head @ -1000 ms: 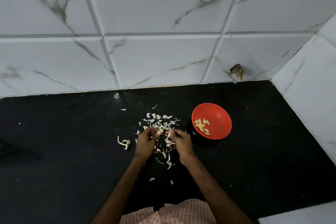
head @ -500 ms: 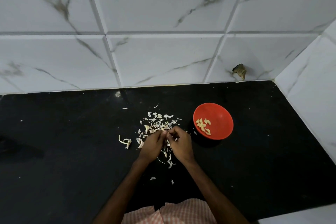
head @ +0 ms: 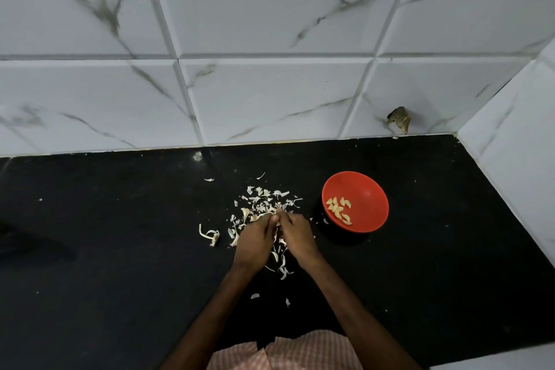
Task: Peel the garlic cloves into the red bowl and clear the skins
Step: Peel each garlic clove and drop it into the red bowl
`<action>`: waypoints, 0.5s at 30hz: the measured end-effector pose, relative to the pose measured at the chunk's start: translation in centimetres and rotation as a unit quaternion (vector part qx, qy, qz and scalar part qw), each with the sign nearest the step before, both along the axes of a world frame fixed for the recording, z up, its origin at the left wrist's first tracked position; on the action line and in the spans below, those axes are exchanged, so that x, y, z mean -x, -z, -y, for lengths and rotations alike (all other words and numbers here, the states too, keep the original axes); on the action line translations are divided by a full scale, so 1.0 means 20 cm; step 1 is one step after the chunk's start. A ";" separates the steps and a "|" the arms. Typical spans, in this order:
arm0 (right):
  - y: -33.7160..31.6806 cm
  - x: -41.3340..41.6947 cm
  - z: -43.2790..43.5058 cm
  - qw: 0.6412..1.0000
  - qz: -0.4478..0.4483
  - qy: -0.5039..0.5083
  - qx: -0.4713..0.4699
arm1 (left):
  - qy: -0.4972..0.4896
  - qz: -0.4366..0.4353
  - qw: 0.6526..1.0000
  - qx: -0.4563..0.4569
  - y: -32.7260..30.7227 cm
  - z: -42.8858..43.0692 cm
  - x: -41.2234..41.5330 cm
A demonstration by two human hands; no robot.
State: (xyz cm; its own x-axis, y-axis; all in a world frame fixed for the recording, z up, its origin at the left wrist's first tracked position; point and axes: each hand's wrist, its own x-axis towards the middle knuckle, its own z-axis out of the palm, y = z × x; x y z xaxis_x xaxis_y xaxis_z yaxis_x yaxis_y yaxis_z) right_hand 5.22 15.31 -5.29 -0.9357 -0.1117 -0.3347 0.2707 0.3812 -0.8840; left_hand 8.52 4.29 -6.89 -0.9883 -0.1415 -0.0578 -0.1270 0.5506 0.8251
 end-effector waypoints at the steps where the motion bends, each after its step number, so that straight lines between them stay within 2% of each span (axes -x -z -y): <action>1: -0.01 0.00 0.00 0.998 0.029 0.022 0.053 | -0.004 -0.004 0.999 -0.036 -0.01 0.00 0.00; 3: -0.05 0.00 0.00 0.983 0.096 0.063 0.145 | -0.003 -0.014 0.995 -0.100 -0.02 -0.01 0.00; 6: -0.09 0.00 -0.01 0.974 0.123 0.063 0.179 | 0.020 -0.030 0.990 -0.137 -0.04 0.02 0.01; 12: -0.15 0.02 -0.04 0.995 -0.005 -0.007 0.103 | 0.037 -0.012 0.975 -0.218 -0.07 0.04 0.02; 15: -0.15 0.03 -0.07 0.996 -0.074 -0.026 0.052 | 0.026 -0.015 0.980 -0.198 -0.08 0.05 0.02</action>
